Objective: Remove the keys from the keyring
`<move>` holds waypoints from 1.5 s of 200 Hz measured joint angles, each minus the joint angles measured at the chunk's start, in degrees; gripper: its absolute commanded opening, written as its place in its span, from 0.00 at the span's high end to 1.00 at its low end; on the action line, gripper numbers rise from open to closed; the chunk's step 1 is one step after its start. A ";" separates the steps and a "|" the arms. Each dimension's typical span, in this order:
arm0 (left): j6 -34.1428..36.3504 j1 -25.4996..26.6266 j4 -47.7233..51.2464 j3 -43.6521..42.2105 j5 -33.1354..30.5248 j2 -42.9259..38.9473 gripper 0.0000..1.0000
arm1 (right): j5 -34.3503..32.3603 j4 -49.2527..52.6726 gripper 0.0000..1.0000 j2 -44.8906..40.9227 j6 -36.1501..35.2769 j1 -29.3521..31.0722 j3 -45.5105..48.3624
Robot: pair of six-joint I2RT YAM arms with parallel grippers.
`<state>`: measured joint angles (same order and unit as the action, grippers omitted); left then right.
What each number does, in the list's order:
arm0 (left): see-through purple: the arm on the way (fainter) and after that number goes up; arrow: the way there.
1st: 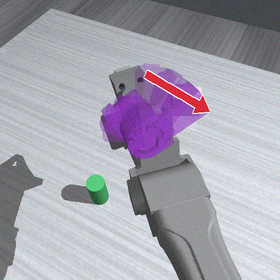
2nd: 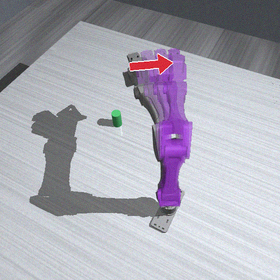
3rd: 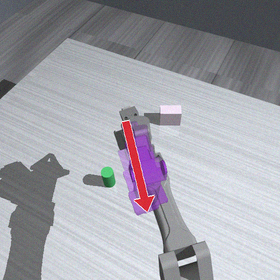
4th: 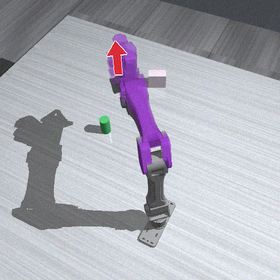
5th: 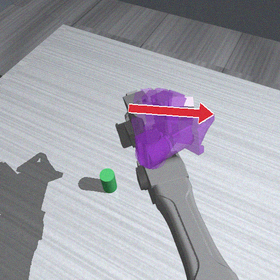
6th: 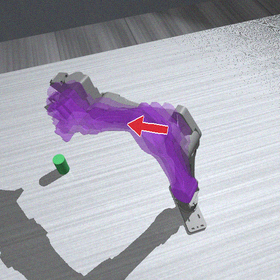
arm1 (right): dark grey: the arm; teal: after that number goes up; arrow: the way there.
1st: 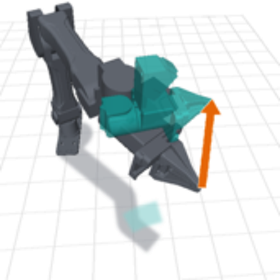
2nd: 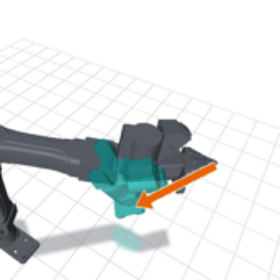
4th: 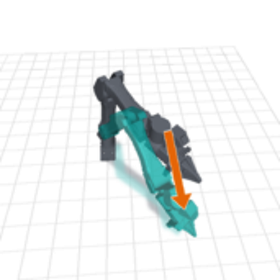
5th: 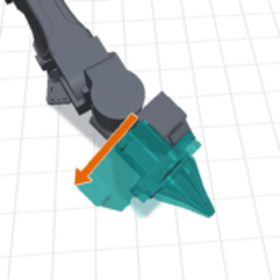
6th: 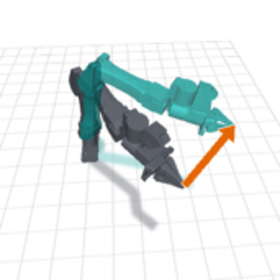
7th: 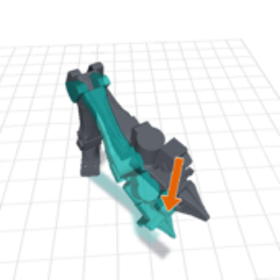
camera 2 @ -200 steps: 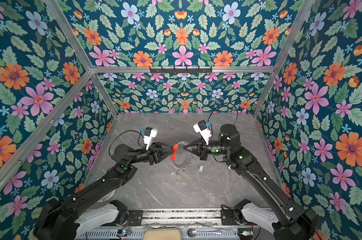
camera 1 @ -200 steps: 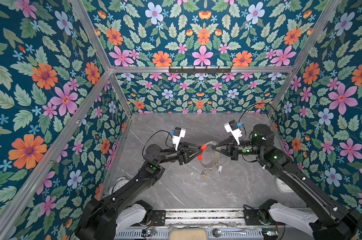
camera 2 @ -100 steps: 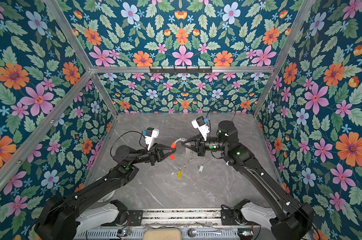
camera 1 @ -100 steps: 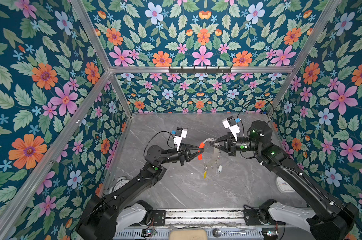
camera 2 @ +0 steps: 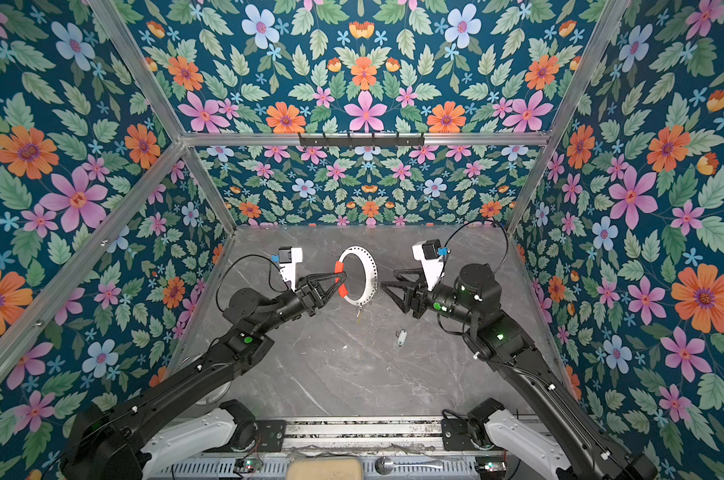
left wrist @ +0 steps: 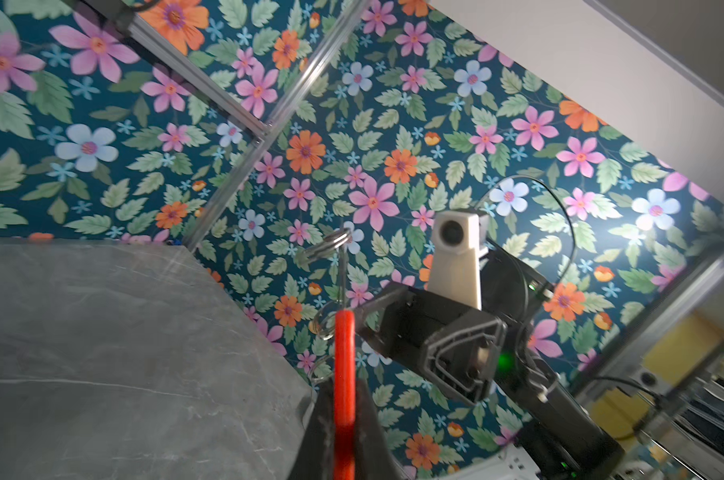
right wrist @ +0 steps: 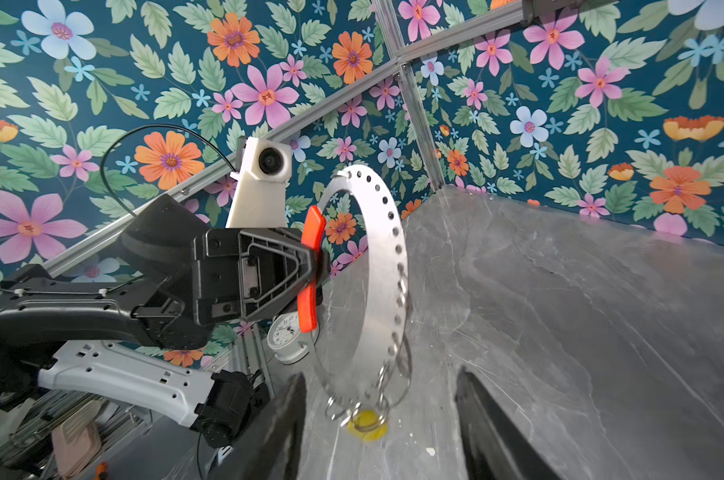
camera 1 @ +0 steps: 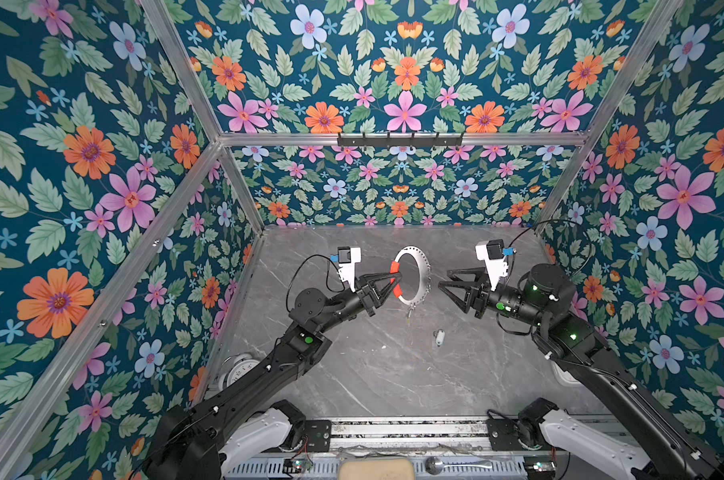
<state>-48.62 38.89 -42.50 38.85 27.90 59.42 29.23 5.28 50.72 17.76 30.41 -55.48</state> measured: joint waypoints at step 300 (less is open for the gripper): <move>7.65 7.61 10.45 3.54 -21.99 -1.46 1.00 | -7.48 -2.60 0.88 12.50 -5.53 10.75 1.01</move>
<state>-40.97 46.50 -32.05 42.39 5.91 57.95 21.76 2.68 63.22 12.23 41.17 -54.48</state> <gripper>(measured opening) 0.088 0.140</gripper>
